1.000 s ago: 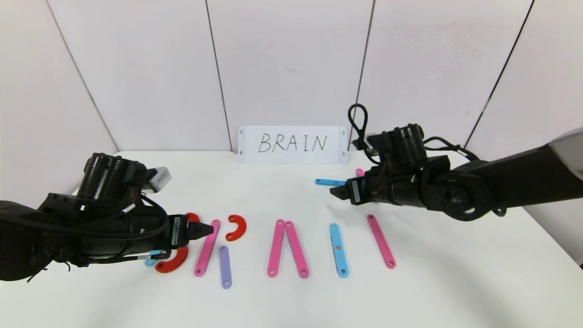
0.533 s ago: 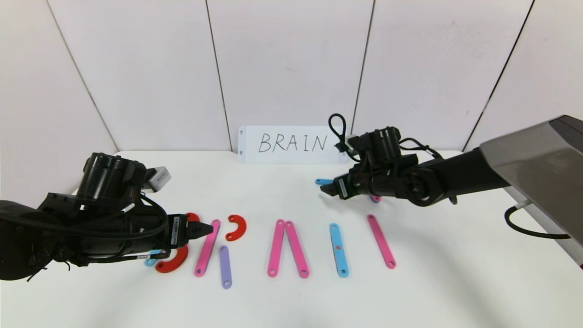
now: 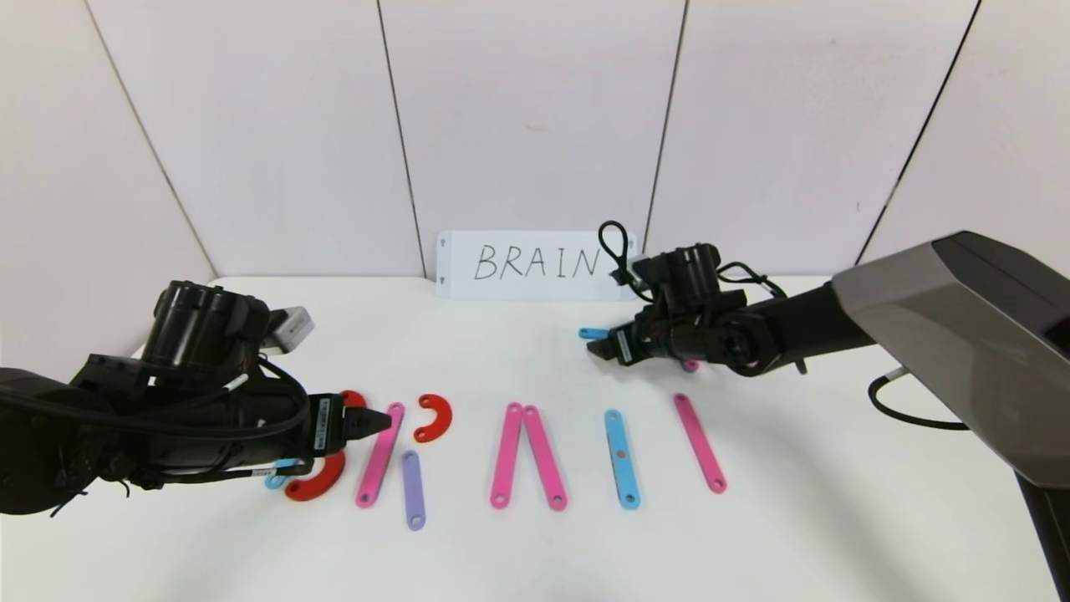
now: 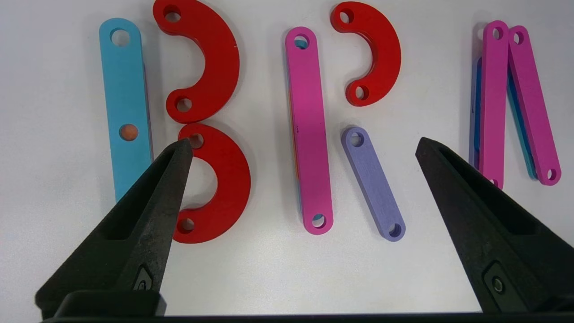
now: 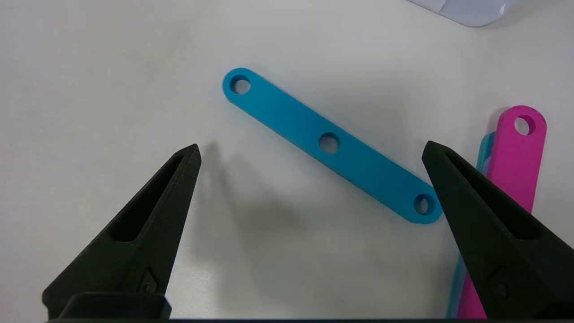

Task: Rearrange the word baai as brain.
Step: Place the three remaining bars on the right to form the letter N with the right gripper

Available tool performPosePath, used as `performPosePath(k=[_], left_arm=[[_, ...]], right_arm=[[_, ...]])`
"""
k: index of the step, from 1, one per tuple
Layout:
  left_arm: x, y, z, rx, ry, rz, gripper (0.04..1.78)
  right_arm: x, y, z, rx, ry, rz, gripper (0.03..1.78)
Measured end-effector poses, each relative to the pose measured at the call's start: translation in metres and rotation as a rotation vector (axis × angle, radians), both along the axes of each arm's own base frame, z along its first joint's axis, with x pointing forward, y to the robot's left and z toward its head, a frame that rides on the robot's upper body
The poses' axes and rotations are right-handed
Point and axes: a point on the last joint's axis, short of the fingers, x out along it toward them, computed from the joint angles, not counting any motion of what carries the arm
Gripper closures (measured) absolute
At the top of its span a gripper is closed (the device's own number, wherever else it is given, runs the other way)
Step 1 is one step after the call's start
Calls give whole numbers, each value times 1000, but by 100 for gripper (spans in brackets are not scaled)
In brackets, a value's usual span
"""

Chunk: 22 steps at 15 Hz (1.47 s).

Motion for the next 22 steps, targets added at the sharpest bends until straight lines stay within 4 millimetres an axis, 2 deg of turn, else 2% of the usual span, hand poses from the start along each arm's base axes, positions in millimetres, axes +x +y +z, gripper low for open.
performPosePath(k=[7,9,12,16,18,19,22], left_arm=[[0,0,0,-1,1,-1,8],[0,0,0,0,0,-1,8],[0,0,0,-1,1,-1,8],[0,0,0,-1,0,-2,8],[0,0,0,-1,0,-1,8],[0,0,0,-1,0,-1,8],[0,0,0,-1,0,-1,8]], right_arm=[[6,0,-7,-4,3,-5,8],[6,0,-7,-4,5,-5,15],[6,0,-8,-5,6,-5,44],[6,0,-9,-6,9,-5,114],[6,0,-10,-7,12,-5,143],[5,0,-10,-6,13,-6,151],[5,0,-11,-7,15,-5,154]])
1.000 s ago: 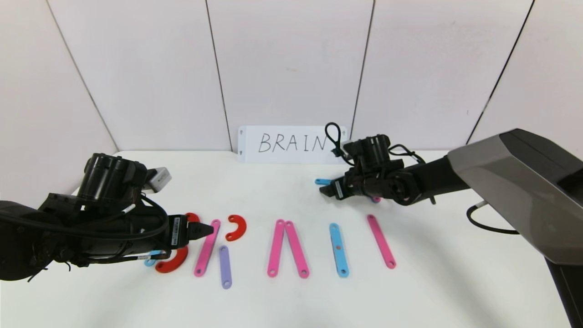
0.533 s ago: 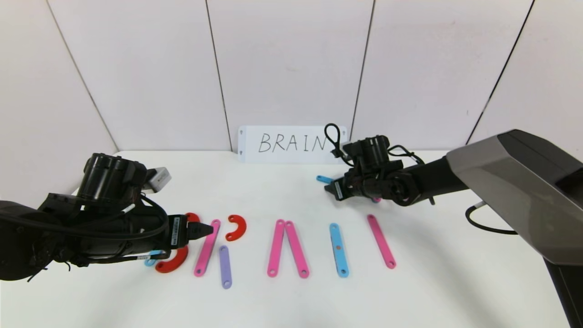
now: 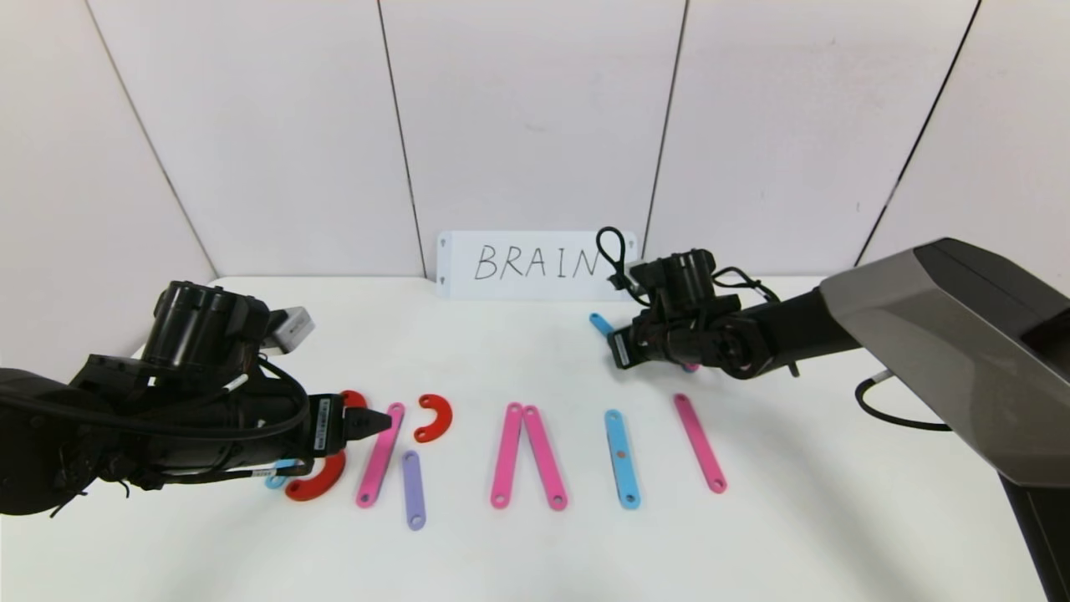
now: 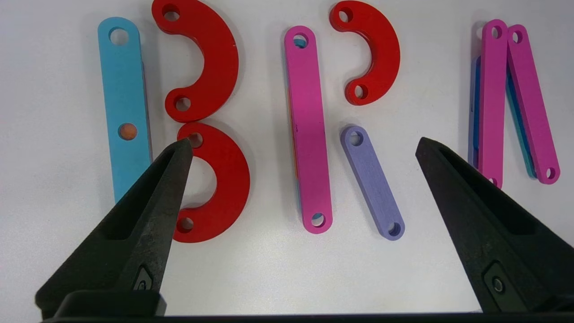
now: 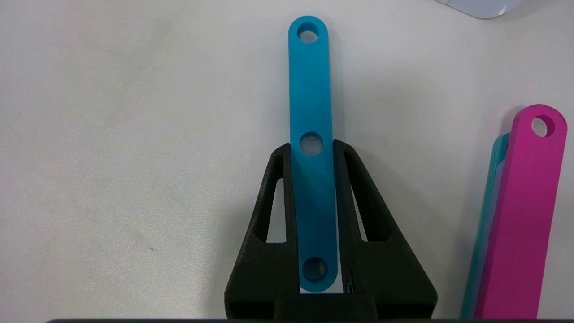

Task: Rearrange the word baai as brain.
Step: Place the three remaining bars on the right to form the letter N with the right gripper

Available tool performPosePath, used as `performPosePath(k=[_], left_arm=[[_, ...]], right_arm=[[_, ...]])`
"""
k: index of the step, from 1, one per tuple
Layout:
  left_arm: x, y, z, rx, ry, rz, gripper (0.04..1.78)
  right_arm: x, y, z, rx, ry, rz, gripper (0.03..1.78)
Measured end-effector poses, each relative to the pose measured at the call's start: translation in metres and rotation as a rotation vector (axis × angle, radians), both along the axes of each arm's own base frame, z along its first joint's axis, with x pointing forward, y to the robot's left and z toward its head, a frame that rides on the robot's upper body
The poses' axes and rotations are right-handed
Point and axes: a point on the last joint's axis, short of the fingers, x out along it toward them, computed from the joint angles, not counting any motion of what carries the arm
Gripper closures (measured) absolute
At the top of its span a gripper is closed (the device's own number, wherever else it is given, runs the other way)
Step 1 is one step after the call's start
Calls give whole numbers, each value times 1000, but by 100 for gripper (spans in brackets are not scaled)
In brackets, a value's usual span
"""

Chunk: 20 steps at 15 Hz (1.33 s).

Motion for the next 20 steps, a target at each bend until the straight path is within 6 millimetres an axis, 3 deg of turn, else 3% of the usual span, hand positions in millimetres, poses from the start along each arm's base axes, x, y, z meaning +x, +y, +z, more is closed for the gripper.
performPosePath(k=[4,9,13,17,20], left_arm=[[0,0,0,0,1,0,8],[0,0,-1,1,4,0,8],[0,0,0,0,2,0,8],[0,0,0,0,2,-3,8],[-1,-1,-1,0,5,-4,8]], right_arm=[[-4,0,5,4,3,-1,154],[-28,-14,38,19,-21,-11,154],[-70,-44,58,12,3,-39,154],[-121,-77,53,10,90,-43,154],[-147,-104,47,35,147,-56,154]])
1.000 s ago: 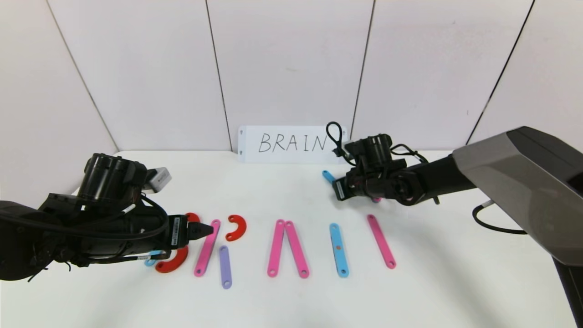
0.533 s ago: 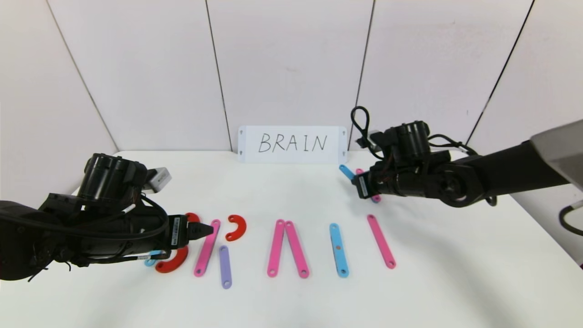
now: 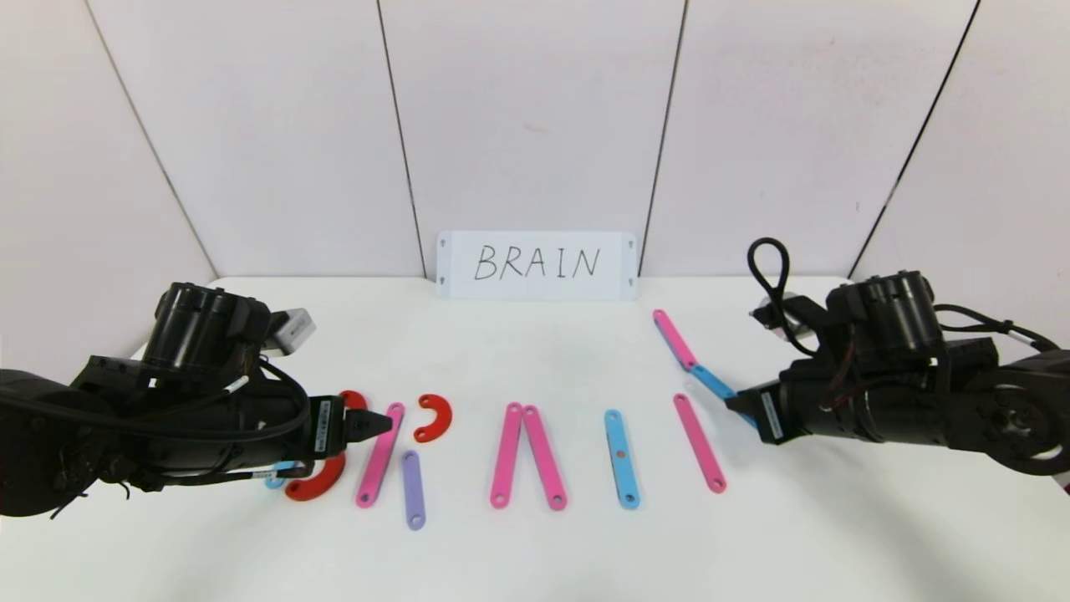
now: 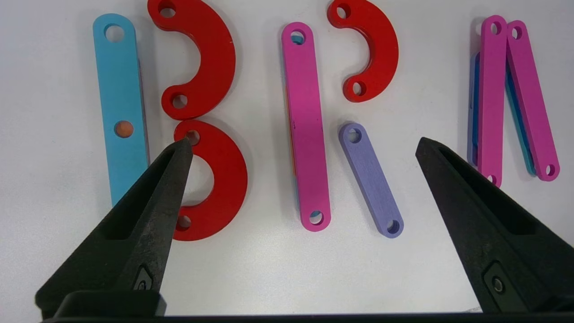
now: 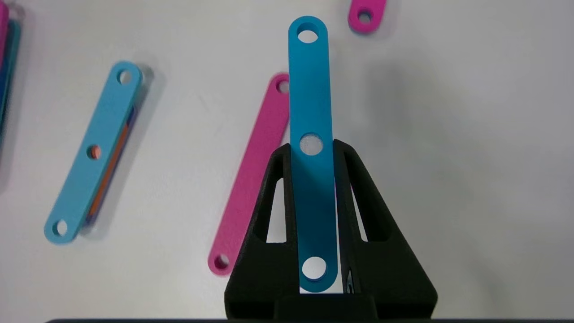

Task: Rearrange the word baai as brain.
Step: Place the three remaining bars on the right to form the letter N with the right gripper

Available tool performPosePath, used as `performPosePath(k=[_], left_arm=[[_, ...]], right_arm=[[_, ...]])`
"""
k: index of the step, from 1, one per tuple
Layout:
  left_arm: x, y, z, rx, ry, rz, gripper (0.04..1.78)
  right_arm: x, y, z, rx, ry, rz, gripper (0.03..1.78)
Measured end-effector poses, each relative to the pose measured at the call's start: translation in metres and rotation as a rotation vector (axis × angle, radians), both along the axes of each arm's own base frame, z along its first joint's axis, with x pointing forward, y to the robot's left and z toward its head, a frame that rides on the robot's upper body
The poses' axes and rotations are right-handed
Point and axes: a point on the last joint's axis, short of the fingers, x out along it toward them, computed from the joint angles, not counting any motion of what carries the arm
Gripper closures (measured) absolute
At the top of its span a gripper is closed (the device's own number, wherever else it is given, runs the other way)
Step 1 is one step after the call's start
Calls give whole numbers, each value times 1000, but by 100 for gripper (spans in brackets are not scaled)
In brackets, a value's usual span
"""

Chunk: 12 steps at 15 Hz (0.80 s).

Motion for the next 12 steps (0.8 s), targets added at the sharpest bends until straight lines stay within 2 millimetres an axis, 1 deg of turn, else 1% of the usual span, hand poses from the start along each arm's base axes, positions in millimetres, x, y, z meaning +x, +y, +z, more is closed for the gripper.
performPosePath(k=[2,5,7,11,12], left_arm=[[0,0,0,1,0,0,8],[0,0,0,1,1,0,8],[0,0,0,0,1,0,8],[0,0,0,1,1,0,8],[0,0,0,0,1,-1,8]], right_arm=[[-8,-10,-3,-1,18,-14,154],[-15,-14,-11,-9,51,-20,154],[-15,-14,-14,-5,35,-22,154],[-7,-13,-27,13,-37,-28,154],[-7,-13,-30,11,-31,-28,154]])
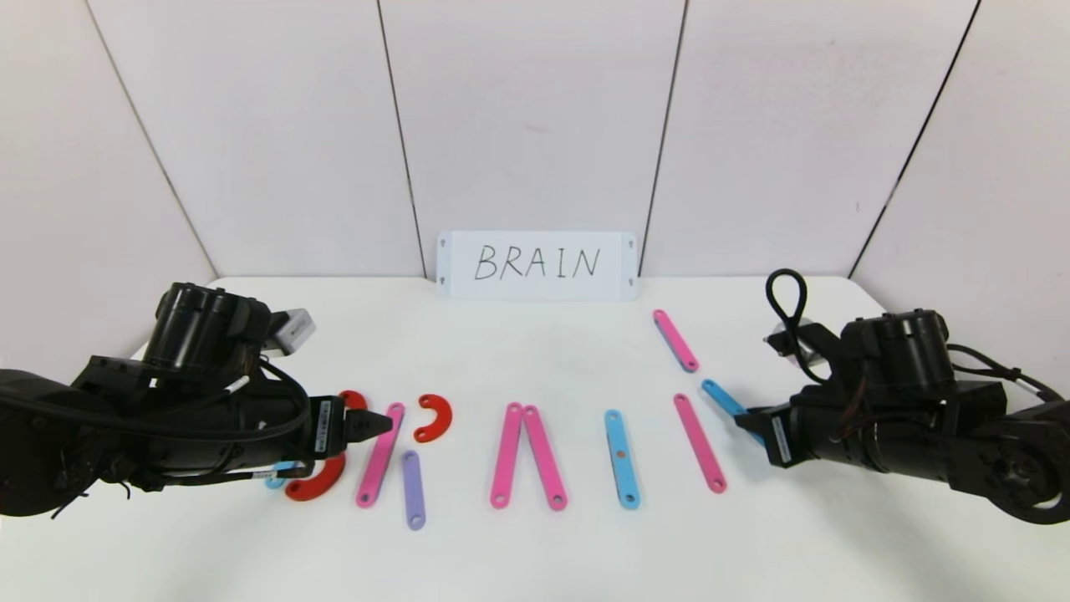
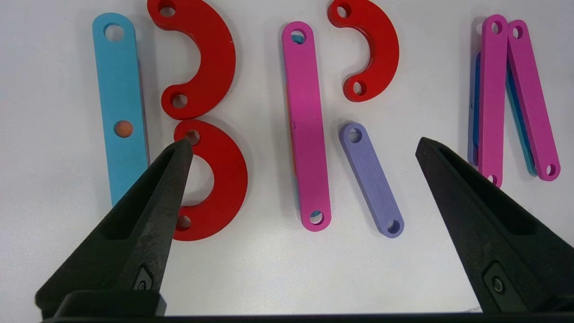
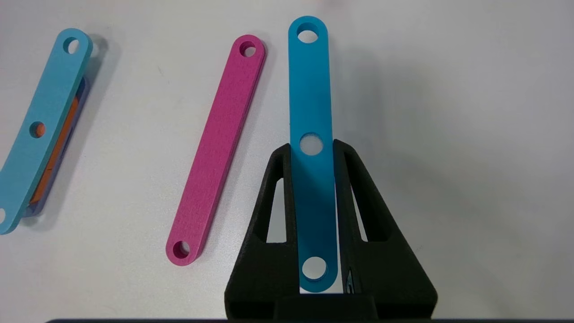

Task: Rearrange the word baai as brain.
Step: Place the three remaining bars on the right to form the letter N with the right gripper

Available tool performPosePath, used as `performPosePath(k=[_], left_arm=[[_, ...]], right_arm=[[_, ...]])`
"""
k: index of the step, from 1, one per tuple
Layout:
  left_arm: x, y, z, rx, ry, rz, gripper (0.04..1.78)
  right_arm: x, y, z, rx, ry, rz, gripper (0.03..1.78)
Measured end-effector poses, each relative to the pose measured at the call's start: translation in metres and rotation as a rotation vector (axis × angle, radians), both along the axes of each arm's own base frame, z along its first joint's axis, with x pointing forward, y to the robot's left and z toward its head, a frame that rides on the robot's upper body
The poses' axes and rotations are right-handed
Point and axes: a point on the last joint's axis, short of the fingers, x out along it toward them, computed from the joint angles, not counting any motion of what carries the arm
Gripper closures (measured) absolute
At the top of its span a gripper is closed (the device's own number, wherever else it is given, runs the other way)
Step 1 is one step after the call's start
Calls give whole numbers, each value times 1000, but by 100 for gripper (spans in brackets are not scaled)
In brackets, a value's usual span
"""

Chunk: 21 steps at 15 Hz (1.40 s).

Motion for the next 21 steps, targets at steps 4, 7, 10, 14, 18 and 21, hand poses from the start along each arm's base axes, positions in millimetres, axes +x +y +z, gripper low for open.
performPosePath(k=[4,7,10,14,18,21], left_arm=[[0,0,0,0,0,0,8],[0,0,0,0,0,0,8],[0,0,0,0,1,0,8],[0,0,-1,0,2,0,8],[0,0,-1,0,2,1,8],[0,0,-1,0,2,0,8]], right_arm=[[0,2,-7,-7,23,1,154],[-1,3,-10,-8,34,1,154],[-3,4,-12,-7,33,3,154],[-4,4,-14,2,23,4,154],[-4,3,-15,15,23,22,154],[-2,2,-15,34,24,46,154]])
